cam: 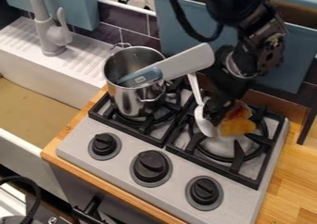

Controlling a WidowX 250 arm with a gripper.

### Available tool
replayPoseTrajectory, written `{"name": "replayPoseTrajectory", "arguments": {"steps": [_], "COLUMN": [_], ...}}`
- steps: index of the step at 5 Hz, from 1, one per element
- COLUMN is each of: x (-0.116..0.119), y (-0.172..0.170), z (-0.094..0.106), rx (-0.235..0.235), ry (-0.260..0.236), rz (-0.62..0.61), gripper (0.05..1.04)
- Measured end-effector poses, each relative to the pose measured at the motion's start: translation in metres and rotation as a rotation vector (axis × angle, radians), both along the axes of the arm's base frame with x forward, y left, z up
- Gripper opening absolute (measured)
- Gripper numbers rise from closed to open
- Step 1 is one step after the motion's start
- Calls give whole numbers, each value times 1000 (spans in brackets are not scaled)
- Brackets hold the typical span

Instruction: Put the orange object inside the pot

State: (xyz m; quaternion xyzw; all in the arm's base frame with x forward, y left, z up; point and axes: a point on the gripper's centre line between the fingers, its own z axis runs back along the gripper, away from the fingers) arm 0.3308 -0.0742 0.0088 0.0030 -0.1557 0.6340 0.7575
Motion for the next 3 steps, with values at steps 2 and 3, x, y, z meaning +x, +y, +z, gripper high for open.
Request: {"name": "replayPoseTrajectory", "arguments": {"steps": [2,3], "x": [0,0], "y": [0,-1], "z": [-1,-1], "rx": [-35,-37], "ry": [9,10], "rz": [2,-9], "gripper": [497,417]}}
